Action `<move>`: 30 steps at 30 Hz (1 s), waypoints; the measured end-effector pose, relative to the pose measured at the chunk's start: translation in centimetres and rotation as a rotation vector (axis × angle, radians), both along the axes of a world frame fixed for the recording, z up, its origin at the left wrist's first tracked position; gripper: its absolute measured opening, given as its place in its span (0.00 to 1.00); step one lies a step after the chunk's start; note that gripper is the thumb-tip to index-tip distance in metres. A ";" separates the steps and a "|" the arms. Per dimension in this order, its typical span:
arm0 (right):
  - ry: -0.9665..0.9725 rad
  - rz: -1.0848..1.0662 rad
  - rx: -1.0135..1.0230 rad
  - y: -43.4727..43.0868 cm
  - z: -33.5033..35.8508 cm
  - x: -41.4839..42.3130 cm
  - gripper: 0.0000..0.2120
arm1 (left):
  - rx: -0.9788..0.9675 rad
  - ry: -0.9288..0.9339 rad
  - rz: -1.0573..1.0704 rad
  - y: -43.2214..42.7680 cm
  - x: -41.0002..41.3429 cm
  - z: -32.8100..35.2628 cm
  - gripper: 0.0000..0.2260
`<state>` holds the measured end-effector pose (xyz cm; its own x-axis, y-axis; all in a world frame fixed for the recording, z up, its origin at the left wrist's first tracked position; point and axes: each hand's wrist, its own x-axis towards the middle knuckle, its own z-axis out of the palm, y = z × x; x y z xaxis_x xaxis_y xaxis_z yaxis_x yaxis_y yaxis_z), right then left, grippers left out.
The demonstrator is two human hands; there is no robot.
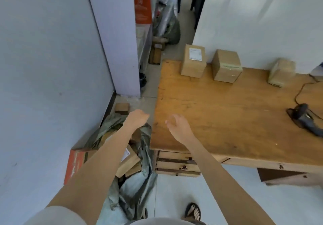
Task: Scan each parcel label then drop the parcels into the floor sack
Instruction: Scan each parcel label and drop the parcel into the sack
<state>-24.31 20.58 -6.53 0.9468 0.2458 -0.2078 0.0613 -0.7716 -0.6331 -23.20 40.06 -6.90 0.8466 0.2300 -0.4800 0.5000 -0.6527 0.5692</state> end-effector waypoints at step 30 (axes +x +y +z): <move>-0.035 -0.043 -0.330 -37.1 4.3 23.3 0.20 | 0.499 -0.218 -0.367 -37.7 23.6 4.3 0.24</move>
